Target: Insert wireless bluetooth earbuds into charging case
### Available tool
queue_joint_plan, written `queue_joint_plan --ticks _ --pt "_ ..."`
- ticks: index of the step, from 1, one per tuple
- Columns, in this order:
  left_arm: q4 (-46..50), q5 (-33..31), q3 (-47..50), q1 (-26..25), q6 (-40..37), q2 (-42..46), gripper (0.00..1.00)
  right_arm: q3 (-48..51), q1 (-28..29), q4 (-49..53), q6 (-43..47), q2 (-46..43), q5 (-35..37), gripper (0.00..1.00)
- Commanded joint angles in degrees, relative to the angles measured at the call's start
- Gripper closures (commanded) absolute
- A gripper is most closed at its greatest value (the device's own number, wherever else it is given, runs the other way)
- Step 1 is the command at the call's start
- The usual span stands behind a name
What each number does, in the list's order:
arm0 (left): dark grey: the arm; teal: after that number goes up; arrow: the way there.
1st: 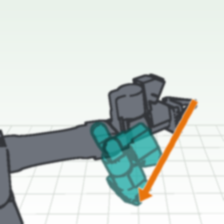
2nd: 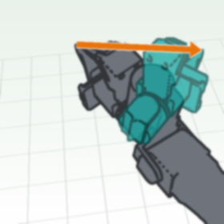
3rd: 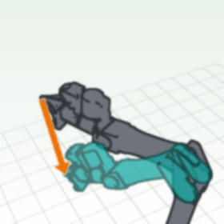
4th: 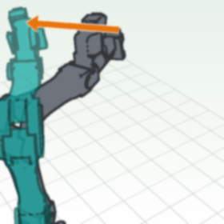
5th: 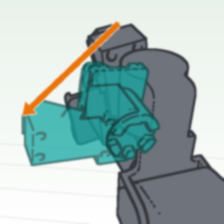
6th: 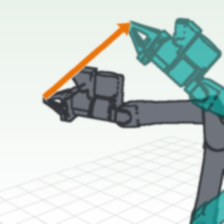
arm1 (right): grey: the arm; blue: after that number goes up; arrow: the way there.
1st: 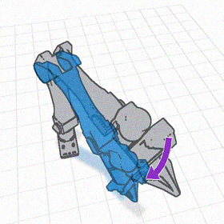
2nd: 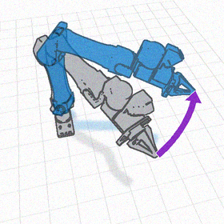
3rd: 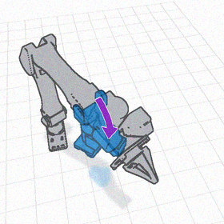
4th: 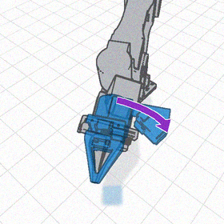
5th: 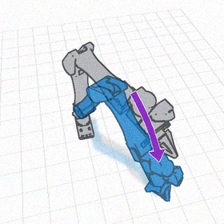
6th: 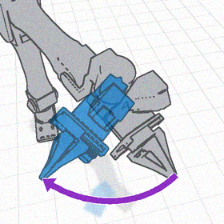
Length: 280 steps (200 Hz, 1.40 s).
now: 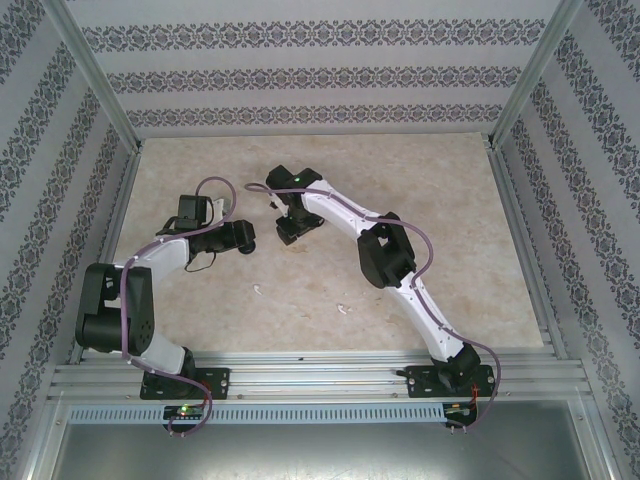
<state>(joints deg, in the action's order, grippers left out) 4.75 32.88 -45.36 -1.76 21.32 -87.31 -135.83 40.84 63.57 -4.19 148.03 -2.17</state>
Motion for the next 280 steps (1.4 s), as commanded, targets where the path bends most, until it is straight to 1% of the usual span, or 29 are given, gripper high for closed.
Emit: queue_joint_plan --ticks 1,26,48,90,137,153,162,174,209,239,260,280 --pt "-0.4 1.5 -0.8 0.7 0.1 2.2 0.38 2.9 1.5 -4.1 3.5 -0.6 0.3 0.53" --pt "-1.3 3.0 0.0 0.7 -0.1 3.4 0.38 9.6 2.6 -8.2 4.8 -4.4 1.1 0.57" --pt "-2.3 5.5 0.4 0.9 0.0 4.3 0.38 17.7 2.9 -14.6 4.8 -9.8 0.4 0.6" --pt "-3.6 11.0 1.1 1.4 0.6 9.7 0.38 32.8 2.9 -26.6 3.9 -22.0 -2.6 0.6" --pt "-1.4 14.6 0.5 1.4 1.3 18.1 0.38 43.6 4.2 -33.9 6.0 -34.1 -4.6 0.6" --pt "-1.3 18.5 0.1 1.4 1.9 19.6 0.37 46.8 5.3 -36.4 7.4 -38.0 -4.4 0.6" --pt "-1.2 21.5 -0.3 1.4 2.3 20.1 0.37 48.4 5.9 -37.6 8.3 -39.9 -4.0 0.6" --pt "0.4 23.4 -1.0 1.2 2.5 21.1 0.37 50.0 7.0 -38.8 9.5 -42.2 -3.7 0.6" --pt "6.4 24.1 -1.6 1.0 1.3 24.5 0.37 53.8 10.3 -42.2 12.9 -47.7 -2.3 0.63" --pt "11.4 26.2 -2.0 1.0 1.1 24.4 0.38 55.0 12.2 -42.9 15.2 -50.0 -1.4 0.64" --pt "11.8 28.0 -1.5 1.0 2.0 24.6 0.4 55.1 13.0 -43.0 16.4 -51.5 -0.6 0.64" --pt "9.9 29.9 -0.4 0.9 3.5 25.4 0.4 55.1 13.6 -43.5 16.8 -52.7 -0.4 0.64"
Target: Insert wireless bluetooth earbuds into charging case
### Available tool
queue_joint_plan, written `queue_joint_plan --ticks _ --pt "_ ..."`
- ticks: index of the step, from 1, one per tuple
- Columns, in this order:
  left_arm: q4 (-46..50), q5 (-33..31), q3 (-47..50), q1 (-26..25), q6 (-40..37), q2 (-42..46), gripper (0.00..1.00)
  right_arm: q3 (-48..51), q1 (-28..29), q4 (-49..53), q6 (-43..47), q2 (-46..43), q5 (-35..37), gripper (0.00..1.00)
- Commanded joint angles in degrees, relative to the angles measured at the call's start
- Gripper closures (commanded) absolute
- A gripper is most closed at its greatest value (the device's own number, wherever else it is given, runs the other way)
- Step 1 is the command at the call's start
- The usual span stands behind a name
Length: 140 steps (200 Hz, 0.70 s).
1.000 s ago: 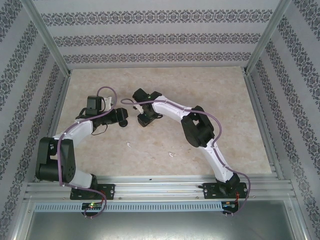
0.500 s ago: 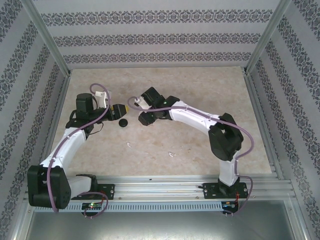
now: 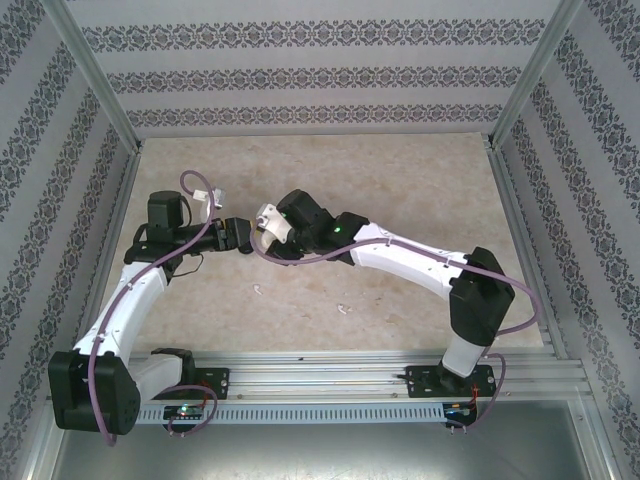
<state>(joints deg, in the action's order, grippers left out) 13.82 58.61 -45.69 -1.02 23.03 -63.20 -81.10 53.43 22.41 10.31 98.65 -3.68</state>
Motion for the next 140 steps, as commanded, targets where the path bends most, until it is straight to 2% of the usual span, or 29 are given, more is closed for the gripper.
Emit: queue_joint_plan --ticks 1,28,62,113,140 --pt "0.7 4.4 0.1 0.2 1.9 1.3 0.4 0.4 1.0 -2.4 2.3 -3.5 1.1 0.64" --pt "-3.4 5.5 1.9 -0.5 4.8 2.6 0.4 0.2 1.7 -2.8 2.4 -4.4 1.0 0.64" --pt "-4.1 5.5 2.4 -1.2 5.8 2.6 0.45 0.4 2.7 -3.0 2.3 -4.9 1.8 0.63" --pt "-4.6 5.6 2.9 -3.6 6.0 1.8 0.46 0.8 2.7 -3.0 1.6 -5.4 2.3 0.64" --pt "-5.6 5.4 3.3 -4.9 6.4 0.9 0.52 1.1 2.7 -3.2 1.6 -5.6 2.6 0.64"
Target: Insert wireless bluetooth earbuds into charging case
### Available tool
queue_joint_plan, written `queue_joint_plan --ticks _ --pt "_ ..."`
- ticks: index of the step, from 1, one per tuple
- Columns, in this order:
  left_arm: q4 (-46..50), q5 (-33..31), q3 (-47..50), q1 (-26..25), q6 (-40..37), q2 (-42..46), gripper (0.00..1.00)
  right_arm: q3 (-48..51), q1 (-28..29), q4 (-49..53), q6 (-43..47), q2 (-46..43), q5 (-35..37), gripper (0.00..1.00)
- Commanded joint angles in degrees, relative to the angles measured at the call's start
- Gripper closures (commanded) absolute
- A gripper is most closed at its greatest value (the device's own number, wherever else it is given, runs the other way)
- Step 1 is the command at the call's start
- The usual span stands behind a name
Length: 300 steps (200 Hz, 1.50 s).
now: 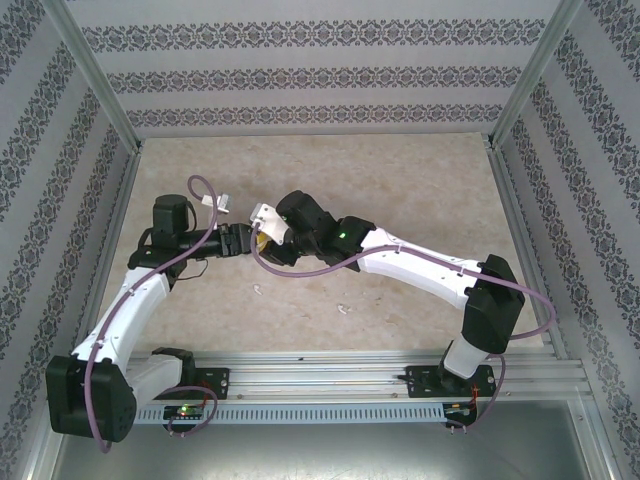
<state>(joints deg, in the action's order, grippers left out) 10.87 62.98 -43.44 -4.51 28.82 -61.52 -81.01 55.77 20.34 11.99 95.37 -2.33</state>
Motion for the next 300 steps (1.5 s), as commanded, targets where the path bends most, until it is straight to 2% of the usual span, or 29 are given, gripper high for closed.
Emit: queue_joint_plan --ticks 1,21,75,111,141,169,206,244,300 --pt "-2.6 1.1 1.0 -1.4 0.6 -0.8 0.52 1.0 0.4 -1.1 -0.1 -2.4 1.3 0.64" --pt "-2.8 1.0 0.9 -1.7 0.7 -1.5 0.59 1.3 0.4 -1.2 -0.2 -2.6 1.3 0.64" --pt "-2.6 0.9 0.6 -1.9 0.6 -2.2 0.89 2.0 0.4 -1.4 -0.6 -3.4 2.4 0.63" --pt "-3.7 -0.2 0.6 -1.9 -0.4 -1.6 0.93 2.1 0.3 -1.2 -2.5 -5.6 2.4 0.45" --pt "-7.0 -3.3 1.3 -1.9 -1.4 0.3 0.92 5.9 -1.1 -4.4 -8.9 -12.1 1.2 0.36" --pt "-17.6 -1.6 3.6 -1.8 -0.8 2.6 0.92 10.3 -5.9 -8.5 -18.6 -18.5 -7.1 0.31" --pt "-31.0 -2.9 6.4 -1.9 1.5 5.3 0.93 12.3 -11.6 -11.5 -29.3 -22.0 -16.9 0.33" --pt "-57.7 0.5 12.6 -1.9 7.2 5.6 0.92 9.6 -12.3 -10.9 -32.7 -20.0 -25.2 0.32" --pt "-71.3 4.9 14.5 -2.1 14.1 3.6 0.92 6.4 -12.3 -12.4 -35.3 -14.7 -33.1 0.32"
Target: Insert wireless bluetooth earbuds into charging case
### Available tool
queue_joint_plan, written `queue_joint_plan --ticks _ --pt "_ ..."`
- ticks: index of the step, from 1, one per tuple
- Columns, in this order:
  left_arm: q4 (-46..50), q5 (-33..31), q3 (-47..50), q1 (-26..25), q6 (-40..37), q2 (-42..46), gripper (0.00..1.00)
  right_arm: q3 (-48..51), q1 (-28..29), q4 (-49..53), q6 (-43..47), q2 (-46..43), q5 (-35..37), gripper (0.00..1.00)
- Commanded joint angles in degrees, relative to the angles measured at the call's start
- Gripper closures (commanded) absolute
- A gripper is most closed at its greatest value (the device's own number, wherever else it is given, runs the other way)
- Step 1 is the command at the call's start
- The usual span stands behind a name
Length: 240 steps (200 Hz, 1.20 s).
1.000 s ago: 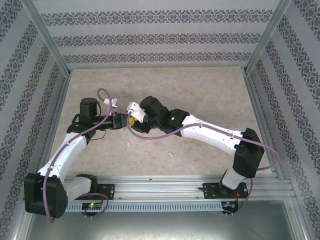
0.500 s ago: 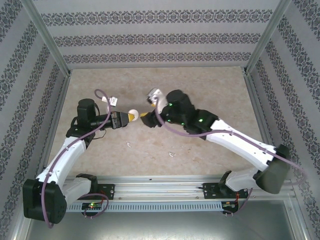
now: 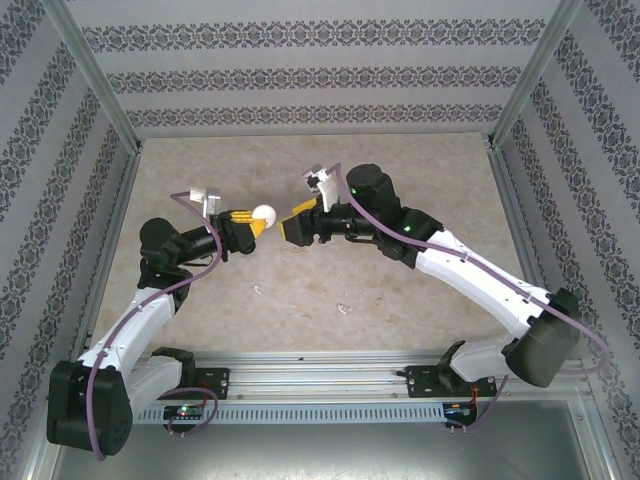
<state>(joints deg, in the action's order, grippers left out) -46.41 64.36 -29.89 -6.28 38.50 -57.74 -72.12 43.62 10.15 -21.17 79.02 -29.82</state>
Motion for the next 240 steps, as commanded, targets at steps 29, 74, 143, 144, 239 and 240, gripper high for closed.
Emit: queue_joint_plan --ticks 29,74,143,144,239,240 --pt "-18.3 4.6 1.3 -0.6 7.1 -1.5 0.95 -2.9 -0.1 -3.1 -2.8 3.5 -6.4 0.34" --pt "-22.6 5.0 1.9 -1.0 9.6 -3.6 0.98 -3.1 -0.9 -6.1 -5.6 4.6 -6.9 0.35" --pt "-22.6 6.0 2.4 -2.1 9.9 -4.7 1.0 -2.3 -4.2 -11.2 -11.6 5.2 -6.8 0.38" --pt "-22.7 6.0 2.5 -2.1 9.9 -4.7 1.0 -2.3 -4.3 -11.2 -11.8 5.2 -6.6 0.38" --pt "-13.6 2.5 3.3 -2.2 4.3 -0.8 1.0 0.4 -8.1 -11.5 -15.9 1.9 -1.5 0.38" --pt "-13.1 2.4 3.2 -2.2 4.0 -0.7 1.0 0.5 -8.1 -11.4 -15.8 1.8 -1.4 0.38"
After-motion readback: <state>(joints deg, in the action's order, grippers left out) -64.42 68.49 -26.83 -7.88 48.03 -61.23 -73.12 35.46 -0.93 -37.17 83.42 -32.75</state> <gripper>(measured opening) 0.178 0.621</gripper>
